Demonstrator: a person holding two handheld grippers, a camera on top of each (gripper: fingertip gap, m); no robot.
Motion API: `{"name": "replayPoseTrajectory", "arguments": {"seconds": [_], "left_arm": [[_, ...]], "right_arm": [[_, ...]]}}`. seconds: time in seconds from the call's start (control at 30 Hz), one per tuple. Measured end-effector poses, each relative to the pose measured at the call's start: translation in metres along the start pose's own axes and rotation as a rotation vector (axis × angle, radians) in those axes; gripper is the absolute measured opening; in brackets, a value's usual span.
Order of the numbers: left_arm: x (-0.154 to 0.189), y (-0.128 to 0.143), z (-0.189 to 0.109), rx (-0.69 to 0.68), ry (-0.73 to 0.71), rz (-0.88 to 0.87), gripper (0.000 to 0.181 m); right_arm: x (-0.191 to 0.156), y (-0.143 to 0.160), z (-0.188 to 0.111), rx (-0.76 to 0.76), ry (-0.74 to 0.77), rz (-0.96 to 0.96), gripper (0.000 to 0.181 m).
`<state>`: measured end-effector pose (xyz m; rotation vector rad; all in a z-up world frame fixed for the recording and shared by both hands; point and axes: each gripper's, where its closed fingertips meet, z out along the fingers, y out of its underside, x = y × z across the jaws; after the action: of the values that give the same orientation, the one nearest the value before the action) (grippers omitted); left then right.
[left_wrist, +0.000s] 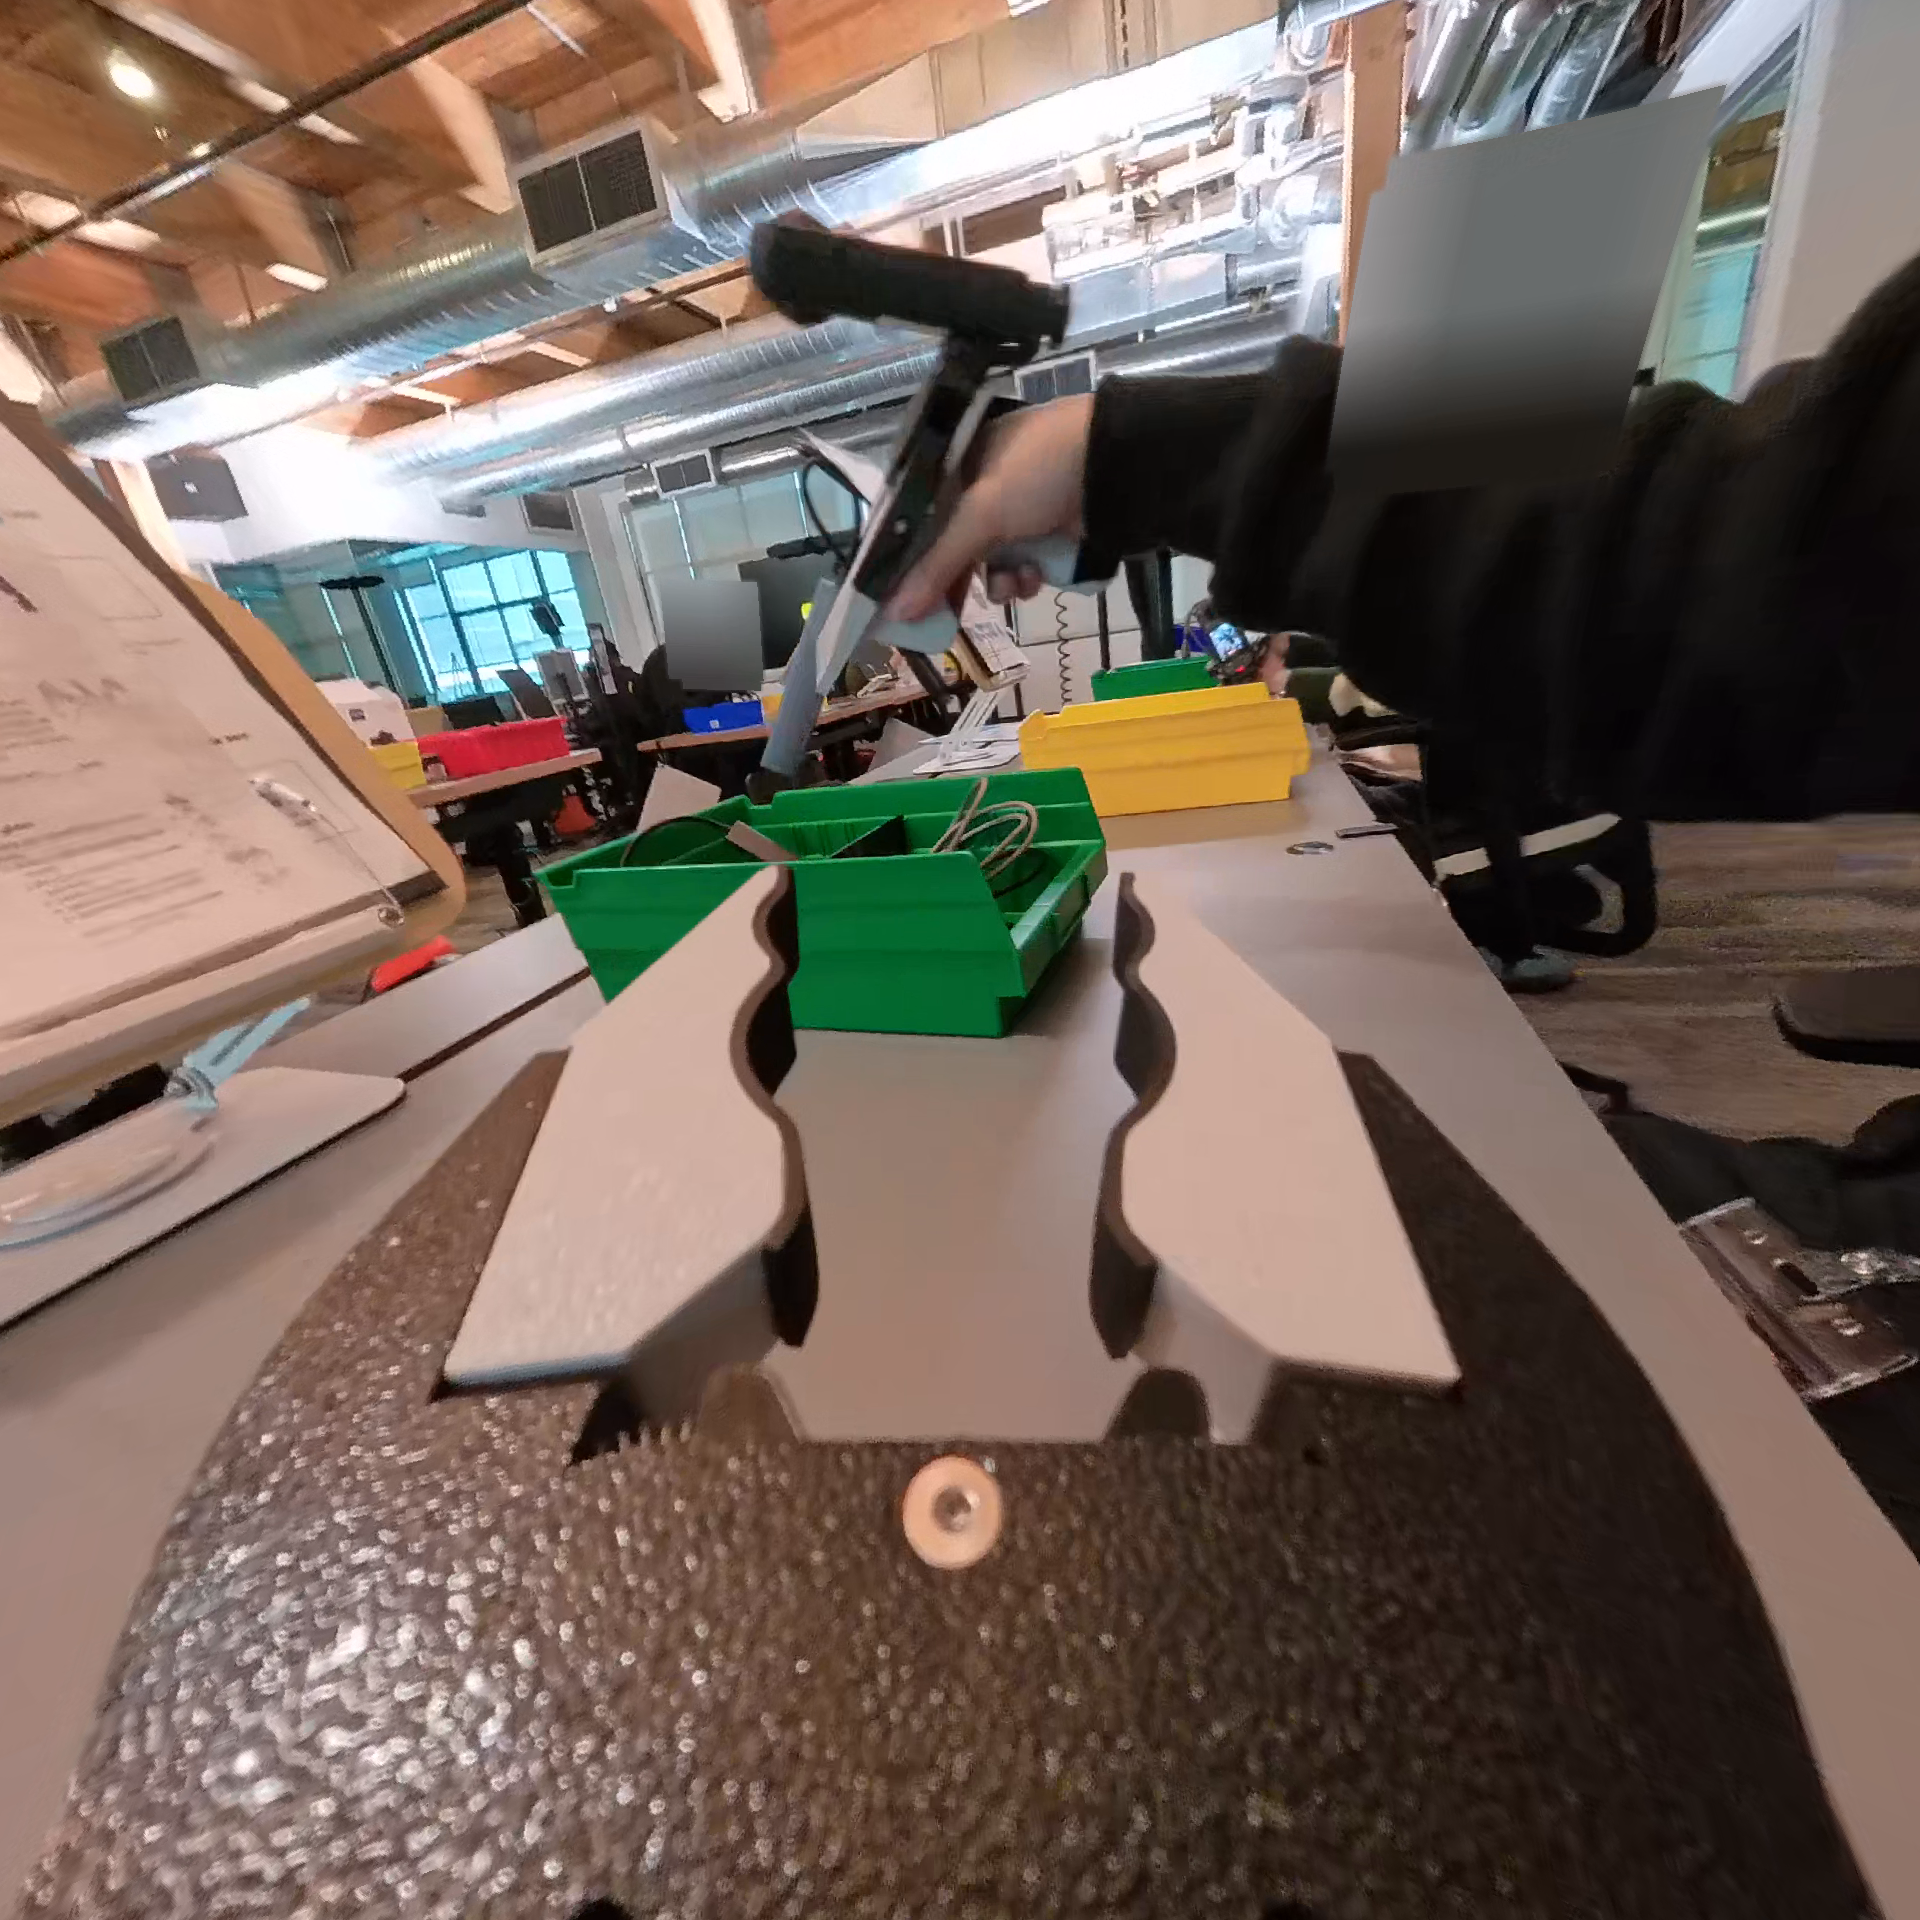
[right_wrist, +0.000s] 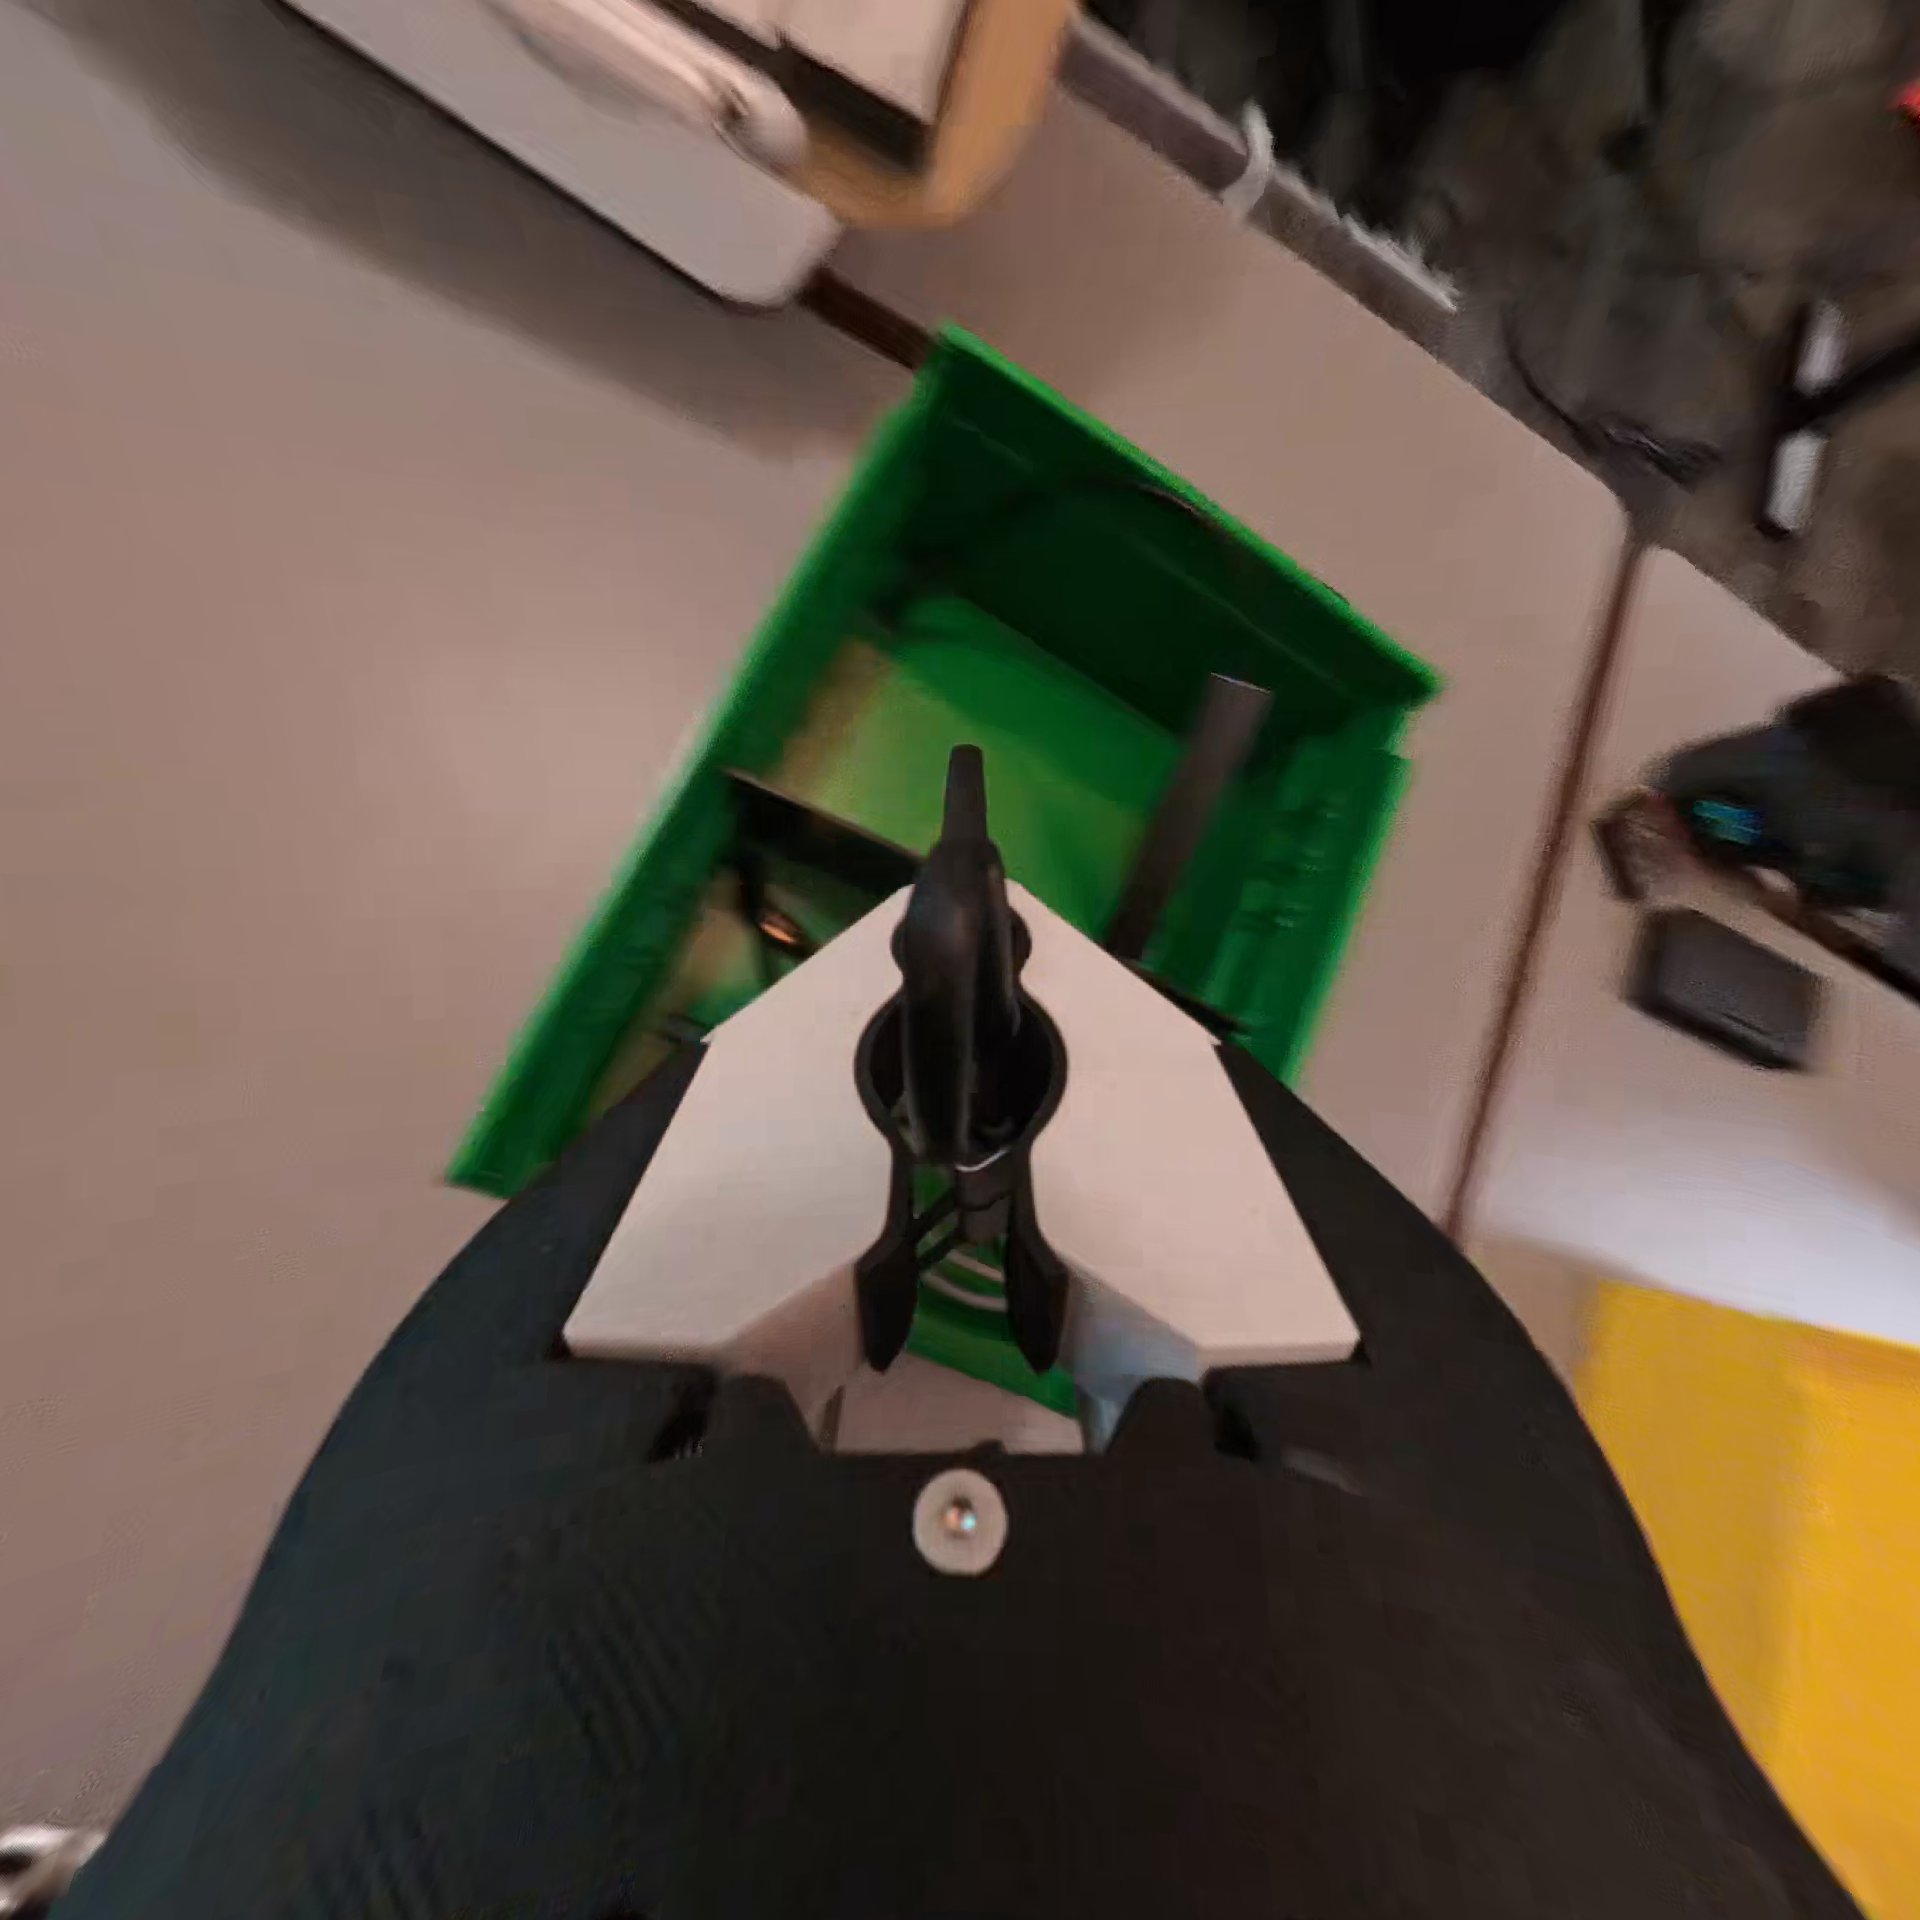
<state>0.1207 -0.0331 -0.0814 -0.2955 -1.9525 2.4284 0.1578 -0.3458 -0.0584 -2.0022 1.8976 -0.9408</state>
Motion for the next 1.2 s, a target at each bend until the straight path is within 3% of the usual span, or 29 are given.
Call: {"name": "replayPoseTrajectory", "arguments": {"seconds": [0.13,0.23,0.5,0.63,0.7,0.77,0.93,1.0,1.03,1.13,1.2], "left_arm": [[-0.004,-0.001,-0.002,0.01,-0.009,-0.036,0.054],[-0.003,0.0,-0.003,0.007,-0.003,-0.043,0.053],[-0.004,0.0,-0.002,0.005,0.008,-0.085,0.048],[-0.004,0.0,-0.002,0.007,0.012,-0.097,0.049],[-0.006,0.001,-0.002,-0.001,0.001,-0.101,0.051],[-0.006,0.002,-0.003,-0.007,-0.001,-0.096,0.052],[-0.008,0.0,-0.003,0.005,-0.01,-0.106,0.052],[-0.008,0.002,-0.002,-0.005,-0.009,-0.106,0.052],[-0.008,0.003,-0.001,-0.012,-0.009,-0.108,0.052],[-0.008,0.011,0.003,-0.053,-0.009,-0.104,0.052],[-0.011,0.019,0.004,-0.094,-0.025,-0.086,0.053]], "right_arm": [[0.037,0.021,0.032,-0.427,0.13,-0.217,0.007],[0.047,0.029,0.056,-0.626,0.106,-0.357,0.007],[0.065,0.04,0.104,-0.807,0.1,-0.587,0.009],[0.056,0.033,0.123,-0.735,0.094,-0.657,0.034],[0.061,0.029,0.125,-0.733,0.143,-0.696,0.067],[0.061,0.023,0.125,-0.705,0.164,-0.698,0.072],[0.04,-0.016,0.112,-0.365,0.068,-0.526,0.097],[0.036,-0.03,0.096,-0.208,0.013,-0.502,0.098],[0.038,-0.032,0.09,-0.154,0.007,-0.512,0.09],[0.062,-0.014,0.074,-0.206,0.055,-0.468,0.106],[0.072,-0.013,0.056,-0.105,0.121,-0.351,0.1]]}}
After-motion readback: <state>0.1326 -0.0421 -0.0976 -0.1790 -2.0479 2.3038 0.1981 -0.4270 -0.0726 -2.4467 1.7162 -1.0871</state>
